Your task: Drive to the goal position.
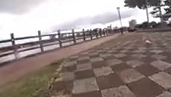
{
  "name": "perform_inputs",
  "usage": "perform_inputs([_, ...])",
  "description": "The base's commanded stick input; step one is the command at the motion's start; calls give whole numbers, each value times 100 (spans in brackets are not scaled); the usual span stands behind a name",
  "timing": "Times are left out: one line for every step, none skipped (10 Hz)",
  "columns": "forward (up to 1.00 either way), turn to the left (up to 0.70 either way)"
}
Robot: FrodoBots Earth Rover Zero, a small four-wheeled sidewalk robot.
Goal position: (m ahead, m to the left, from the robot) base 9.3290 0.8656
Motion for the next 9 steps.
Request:
perform_inputs([70, 0])
perform_inputs([70, 0])
perform_inputs([70, 0])
perform_inputs([70, 0])
perform_inputs([70, 0])
perform_inputs([70, 0])
perform_inputs([70, 0])
perform_inputs([70, 0])
perform_inputs([70, 0])
